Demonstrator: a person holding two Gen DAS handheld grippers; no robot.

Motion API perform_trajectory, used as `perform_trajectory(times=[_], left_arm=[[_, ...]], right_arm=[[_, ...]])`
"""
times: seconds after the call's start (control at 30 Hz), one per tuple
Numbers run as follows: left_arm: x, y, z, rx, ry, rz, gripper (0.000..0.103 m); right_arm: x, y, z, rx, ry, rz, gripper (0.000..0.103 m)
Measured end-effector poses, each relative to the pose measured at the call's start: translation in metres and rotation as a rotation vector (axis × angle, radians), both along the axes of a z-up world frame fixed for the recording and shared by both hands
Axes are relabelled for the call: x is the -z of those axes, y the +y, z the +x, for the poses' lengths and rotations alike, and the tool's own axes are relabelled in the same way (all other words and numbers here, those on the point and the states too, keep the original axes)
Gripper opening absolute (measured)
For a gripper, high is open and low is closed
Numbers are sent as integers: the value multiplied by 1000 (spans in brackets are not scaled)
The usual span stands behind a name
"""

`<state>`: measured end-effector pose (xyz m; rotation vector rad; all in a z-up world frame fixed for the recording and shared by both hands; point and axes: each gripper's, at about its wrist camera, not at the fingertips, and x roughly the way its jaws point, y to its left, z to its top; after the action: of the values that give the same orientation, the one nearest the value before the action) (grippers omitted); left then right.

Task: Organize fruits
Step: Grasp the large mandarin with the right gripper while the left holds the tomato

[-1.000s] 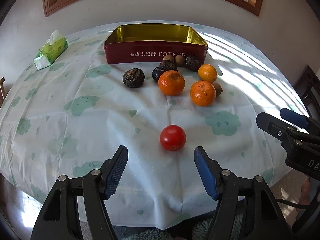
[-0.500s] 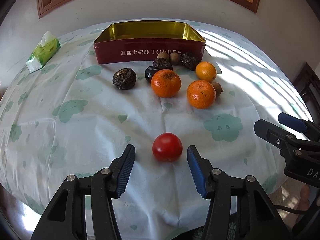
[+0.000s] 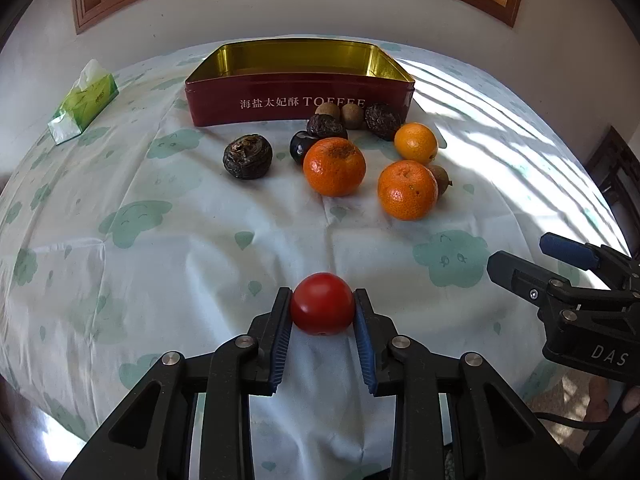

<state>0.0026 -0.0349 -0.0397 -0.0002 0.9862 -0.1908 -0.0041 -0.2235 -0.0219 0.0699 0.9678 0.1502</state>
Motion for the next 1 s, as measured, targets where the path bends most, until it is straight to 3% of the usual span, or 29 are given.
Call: perform_trajectory(times=[0.4,0.7,1.0], left_arm=[[0,36,7,-99,1,-30,31],[2,52,14,-126,-1,-43,31],[3,64,22,-137,-13,-38,31]], right_arm=[[4,25,6,-76,4,-52,81],[9,54,24,-156,3,-100,63],[11,76,46,-195,-3,-130,59]])
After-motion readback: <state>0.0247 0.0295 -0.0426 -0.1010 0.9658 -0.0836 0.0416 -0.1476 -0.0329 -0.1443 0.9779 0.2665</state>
